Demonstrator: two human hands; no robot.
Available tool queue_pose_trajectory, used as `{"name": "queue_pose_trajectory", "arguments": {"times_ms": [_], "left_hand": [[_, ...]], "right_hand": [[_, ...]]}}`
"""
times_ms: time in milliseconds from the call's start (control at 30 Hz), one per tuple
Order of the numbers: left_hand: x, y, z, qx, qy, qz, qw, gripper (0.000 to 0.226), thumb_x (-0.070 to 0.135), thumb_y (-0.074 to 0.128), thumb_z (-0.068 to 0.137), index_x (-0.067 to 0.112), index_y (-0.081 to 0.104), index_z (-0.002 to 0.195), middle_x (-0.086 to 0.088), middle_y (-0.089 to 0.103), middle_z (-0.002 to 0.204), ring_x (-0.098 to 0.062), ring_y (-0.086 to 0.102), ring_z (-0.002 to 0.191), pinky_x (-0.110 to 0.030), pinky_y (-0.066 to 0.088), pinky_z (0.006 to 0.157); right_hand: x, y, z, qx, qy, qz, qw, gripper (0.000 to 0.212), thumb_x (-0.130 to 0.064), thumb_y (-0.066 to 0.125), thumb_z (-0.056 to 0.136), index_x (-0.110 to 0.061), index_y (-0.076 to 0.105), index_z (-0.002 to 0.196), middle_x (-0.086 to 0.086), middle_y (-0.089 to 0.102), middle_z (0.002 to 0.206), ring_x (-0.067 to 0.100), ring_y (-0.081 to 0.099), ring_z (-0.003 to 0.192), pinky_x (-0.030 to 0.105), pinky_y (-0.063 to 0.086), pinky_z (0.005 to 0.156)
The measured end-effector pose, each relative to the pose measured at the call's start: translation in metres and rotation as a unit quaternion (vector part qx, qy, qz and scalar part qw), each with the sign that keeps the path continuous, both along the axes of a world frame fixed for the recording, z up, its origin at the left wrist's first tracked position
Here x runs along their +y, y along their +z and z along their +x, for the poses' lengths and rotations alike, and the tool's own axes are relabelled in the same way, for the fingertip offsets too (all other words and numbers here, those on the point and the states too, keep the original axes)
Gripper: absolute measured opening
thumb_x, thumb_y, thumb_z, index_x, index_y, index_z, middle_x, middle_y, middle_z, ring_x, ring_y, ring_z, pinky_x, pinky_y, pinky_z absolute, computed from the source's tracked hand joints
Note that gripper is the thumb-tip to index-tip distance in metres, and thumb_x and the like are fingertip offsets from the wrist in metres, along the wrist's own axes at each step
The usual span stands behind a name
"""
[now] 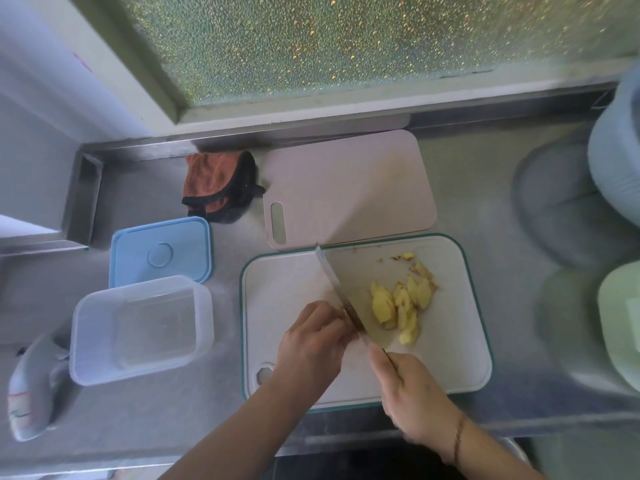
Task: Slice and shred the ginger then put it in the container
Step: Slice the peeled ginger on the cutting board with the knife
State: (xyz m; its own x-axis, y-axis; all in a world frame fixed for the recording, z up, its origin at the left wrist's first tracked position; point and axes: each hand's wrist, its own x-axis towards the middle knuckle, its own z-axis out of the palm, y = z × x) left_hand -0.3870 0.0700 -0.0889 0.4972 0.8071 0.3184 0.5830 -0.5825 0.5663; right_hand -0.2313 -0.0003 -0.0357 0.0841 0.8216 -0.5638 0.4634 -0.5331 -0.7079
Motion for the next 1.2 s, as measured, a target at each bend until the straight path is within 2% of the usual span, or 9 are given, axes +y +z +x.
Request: {"name": "queue_pose_trajectory", "arguments": {"times_ms": [133, 300, 400, 500, 567, 733, 867, 1033, 1200], "left_hand": [[-0.005, 0.002, 0.000, 0.002, -0.005, -0.004, 1.000, 0.018, 0.027, 0.070, 0.090, 0.013, 0.076, 0.082, 0.000, 0.067, 0.087, -0.016, 0.064, 0.086, -0.026, 0.059, 0.069], [-0.005, -0.003, -0.002, 0.008, 0.012, -0.011, 1.000, 0.012, 0.023, 0.074, 0.087, 0.012, 0.077, 0.084, -0.002, 0.067, 0.093, -0.016, 0.064, 0.090, -0.029, 0.061, 0.070], [-0.006, 0.002, -0.002, -0.008, 0.012, -0.009, 1.000, 0.016, 0.021, 0.067, 0.090, 0.010, 0.078, 0.085, -0.003, 0.068, 0.094, -0.015, 0.064, 0.089, -0.025, 0.060, 0.074], [-0.003, 0.007, -0.002, -0.007, 0.015, -0.018, 1.000, 0.002, 0.013, 0.078, 0.086, 0.011, 0.079, 0.084, -0.001, 0.071, 0.091, -0.013, 0.065, 0.086, -0.024, 0.059, 0.076], [-0.002, 0.012, -0.002, 0.012, 0.020, -0.048, 0.999, 0.008, 0.012, 0.083, 0.081, 0.015, 0.078, 0.086, 0.003, 0.071, 0.092, -0.011, 0.065, 0.085, -0.025, 0.060, 0.074], [0.002, 0.024, 0.003, 0.053, 0.039, -0.091, 0.994, 0.010, 0.032, 0.072, 0.086, 0.022, 0.074, 0.085, 0.011, 0.069, 0.093, -0.006, 0.061, 0.086, -0.022, 0.055, 0.074], [0.015, 0.033, 0.022, 0.049, 0.086, -0.134, 0.986, 0.009, 0.028, 0.069, 0.084, 0.023, 0.075, 0.088, 0.011, 0.071, 0.094, -0.012, 0.062, 0.086, -0.030, 0.055, 0.079], [0.034, 0.041, 0.039, 0.183, 0.038, -0.218, 0.958, 0.025, 0.033, 0.055, 0.098, 0.030, 0.076, 0.110, 0.013, 0.067, 0.112, -0.014, 0.055, 0.105, -0.031, 0.044, 0.095], [0.042, 0.051, 0.052, 0.300, 0.007, -0.194, 0.934, 0.026, 0.024, 0.047, 0.099, 0.026, 0.073, 0.104, 0.007, 0.064, 0.097, -0.019, 0.052, 0.097, -0.033, 0.035, 0.091]], "right_hand": [[0.024, 0.003, 0.000, 0.055, -0.044, 0.001, 0.997, 0.051, -0.063, 0.028, 0.084, -0.021, 0.035, 0.056, -0.008, 0.039, 0.040, 0.004, 0.036, 0.039, 0.015, 0.028, 0.046], [0.016, 0.008, 0.020, 0.106, -0.106, -0.052, 0.987, 0.063, -0.069, 0.029, 0.080, -0.008, 0.034, 0.063, -0.001, 0.024, 0.048, 0.008, 0.021, 0.036, 0.017, 0.020, 0.036], [0.011, 0.010, 0.017, 0.093, -0.089, -0.031, 0.991, 0.070, -0.075, 0.030, 0.079, -0.008, 0.036, 0.061, 0.001, 0.027, 0.048, 0.009, 0.026, 0.039, 0.023, 0.024, 0.042], [0.005, 0.015, 0.010, 0.073, -0.074, -0.021, 0.994, 0.070, -0.082, 0.028, 0.077, -0.016, 0.039, 0.056, -0.003, 0.033, 0.045, 0.011, 0.034, 0.043, 0.028, 0.027, 0.049], [0.003, 0.021, 0.010, 0.087, -0.082, -0.029, 0.992, 0.065, -0.077, 0.031, 0.077, -0.017, 0.038, 0.056, -0.004, 0.033, 0.044, 0.007, 0.032, 0.040, 0.027, 0.026, 0.047], [0.011, 0.040, 0.026, 0.122, -0.122, -0.045, 0.984, 0.057, -0.061, 0.033, 0.083, -0.007, 0.037, 0.065, -0.001, 0.027, 0.043, 0.005, 0.023, 0.032, 0.015, 0.021, 0.034], [0.010, 0.048, 0.032, 0.151, -0.140, -0.068, 0.976, 0.054, -0.057, 0.033, 0.086, -0.007, 0.036, 0.065, 0.001, 0.025, 0.044, 0.008, 0.022, 0.031, 0.016, 0.021, 0.033], [0.006, 0.054, 0.032, 0.193, -0.174, -0.091, 0.961, 0.051, -0.054, 0.033, 0.088, -0.008, 0.036, 0.065, 0.003, 0.026, 0.045, 0.009, 0.024, 0.029, 0.015, 0.023, 0.033], [0.002, 0.053, 0.039, 0.211, -0.214, -0.095, 0.949, 0.053, -0.057, 0.036, 0.084, -0.006, 0.036, 0.068, 0.006, 0.022, 0.050, 0.012, 0.020, 0.031, 0.014, 0.021, 0.036]]}}
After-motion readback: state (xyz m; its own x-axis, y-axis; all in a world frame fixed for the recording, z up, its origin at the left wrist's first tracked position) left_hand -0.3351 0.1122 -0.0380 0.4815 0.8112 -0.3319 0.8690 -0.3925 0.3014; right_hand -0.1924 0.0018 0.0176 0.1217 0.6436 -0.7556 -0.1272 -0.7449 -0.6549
